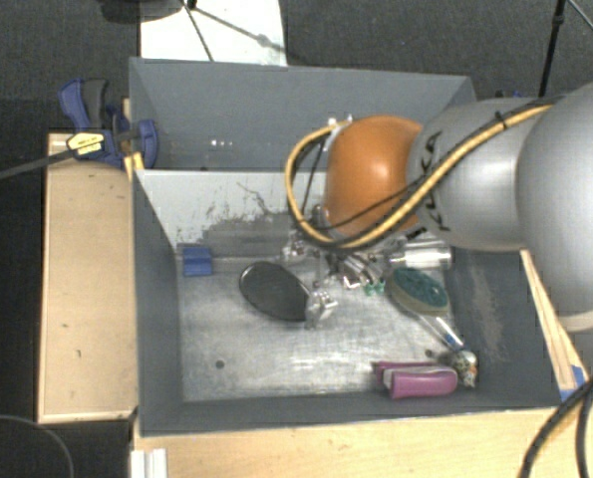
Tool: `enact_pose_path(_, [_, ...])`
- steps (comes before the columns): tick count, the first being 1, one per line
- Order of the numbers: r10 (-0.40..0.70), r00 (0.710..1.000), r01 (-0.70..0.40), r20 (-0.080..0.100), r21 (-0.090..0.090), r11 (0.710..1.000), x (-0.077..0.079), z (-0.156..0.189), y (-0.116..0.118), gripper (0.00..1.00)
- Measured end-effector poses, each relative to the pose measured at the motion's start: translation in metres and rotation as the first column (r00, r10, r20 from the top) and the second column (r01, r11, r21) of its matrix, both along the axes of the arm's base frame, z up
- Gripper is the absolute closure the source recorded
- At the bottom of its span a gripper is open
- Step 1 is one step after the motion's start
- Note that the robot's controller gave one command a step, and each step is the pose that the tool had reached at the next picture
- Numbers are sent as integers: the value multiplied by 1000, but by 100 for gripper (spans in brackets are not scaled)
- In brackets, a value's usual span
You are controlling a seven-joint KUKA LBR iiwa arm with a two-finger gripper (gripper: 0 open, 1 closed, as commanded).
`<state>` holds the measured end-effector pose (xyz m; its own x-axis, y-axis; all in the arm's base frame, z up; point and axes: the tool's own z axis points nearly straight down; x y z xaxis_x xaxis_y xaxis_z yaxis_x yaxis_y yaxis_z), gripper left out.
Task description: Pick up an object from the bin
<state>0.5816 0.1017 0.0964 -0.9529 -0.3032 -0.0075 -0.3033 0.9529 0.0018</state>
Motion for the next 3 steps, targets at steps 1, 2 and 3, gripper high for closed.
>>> enact_pose_path(1, [-14,1000,14,0,-1,1000,-1,-25,40,0])
enact_pose_path(2, [-17,1000,17,0,-1,1000,-1,-23,38,100])
enact_pose_path(3, [121,993,-121,3,-2,993,-16,103,50,100])
